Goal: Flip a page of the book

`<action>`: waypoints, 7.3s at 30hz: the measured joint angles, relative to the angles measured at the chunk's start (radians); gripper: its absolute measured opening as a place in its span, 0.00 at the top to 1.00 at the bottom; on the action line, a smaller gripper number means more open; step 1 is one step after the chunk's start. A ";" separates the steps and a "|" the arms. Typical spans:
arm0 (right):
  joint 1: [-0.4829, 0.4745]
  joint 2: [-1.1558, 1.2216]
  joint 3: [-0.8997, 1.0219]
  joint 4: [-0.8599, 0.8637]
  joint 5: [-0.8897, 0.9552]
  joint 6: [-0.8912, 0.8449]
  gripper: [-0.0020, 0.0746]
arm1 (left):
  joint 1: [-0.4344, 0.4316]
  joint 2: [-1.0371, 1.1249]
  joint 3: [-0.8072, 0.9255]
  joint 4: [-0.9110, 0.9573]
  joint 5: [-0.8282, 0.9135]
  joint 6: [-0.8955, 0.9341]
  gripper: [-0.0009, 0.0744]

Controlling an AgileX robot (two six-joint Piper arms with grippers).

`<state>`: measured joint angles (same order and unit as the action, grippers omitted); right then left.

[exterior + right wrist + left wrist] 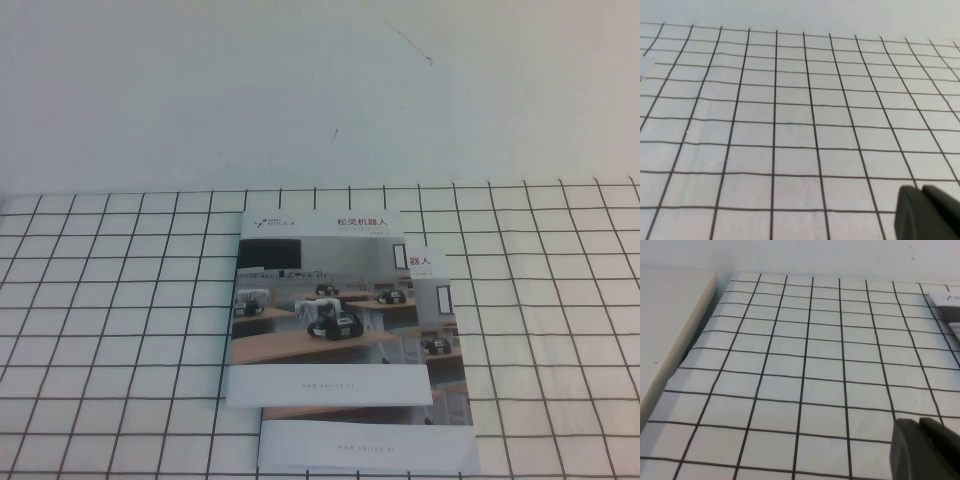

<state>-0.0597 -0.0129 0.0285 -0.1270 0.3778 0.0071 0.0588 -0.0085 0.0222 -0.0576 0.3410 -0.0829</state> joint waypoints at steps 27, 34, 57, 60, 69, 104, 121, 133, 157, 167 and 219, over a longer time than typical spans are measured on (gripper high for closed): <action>0.000 0.000 0.000 0.000 0.000 0.000 0.98 | 0.000 0.000 0.000 0.037 -0.009 0.044 0.99; 0.000 0.000 0.000 0.000 0.000 0.000 0.98 | 0.000 0.000 0.000 0.037 -0.009 0.044 0.99; 0.000 0.000 0.000 0.000 -0.259 0.000 0.98 | 0.000 0.000 0.006 -0.244 -0.564 0.025 0.99; 0.000 0.000 0.000 0.000 -0.265 0.000 0.98 | 0.000 0.000 0.006 -0.247 -0.582 0.022 0.99; 0.000 0.000 0.000 0.008 -0.571 0.100 0.98 | 0.000 0.000 0.006 -0.250 -0.693 -0.088 0.99; 0.000 0.365 -0.826 0.008 -0.502 -0.122 0.98 | 0.000 0.412 -0.830 0.387 -0.322 -0.437 0.99; 0.000 0.821 -0.927 0.170 0.295 -0.017 0.98 | -0.161 0.610 -0.813 0.347 0.306 -0.361 0.99; 0.000 1.068 -0.927 0.380 0.432 -0.077 0.98 | -0.175 0.799 -0.810 0.143 0.332 -0.352 0.99; 0.160 1.519 -0.927 1.121 0.432 -0.997 0.97 | -0.175 1.551 -0.918 -0.874 0.260 0.650 0.99; 0.273 1.701 -0.991 1.177 0.312 -1.005 0.64 | -0.175 1.714 -0.921 -0.937 0.228 0.724 0.99; 0.274 2.093 -1.127 1.566 0.295 -1.285 0.42 | -0.169 1.938 -0.993 -1.073 0.210 0.908 0.99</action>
<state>0.2144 2.0802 -1.0987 1.4390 0.6727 -1.2777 -0.1105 1.9295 -0.9705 -1.1308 0.5512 0.8248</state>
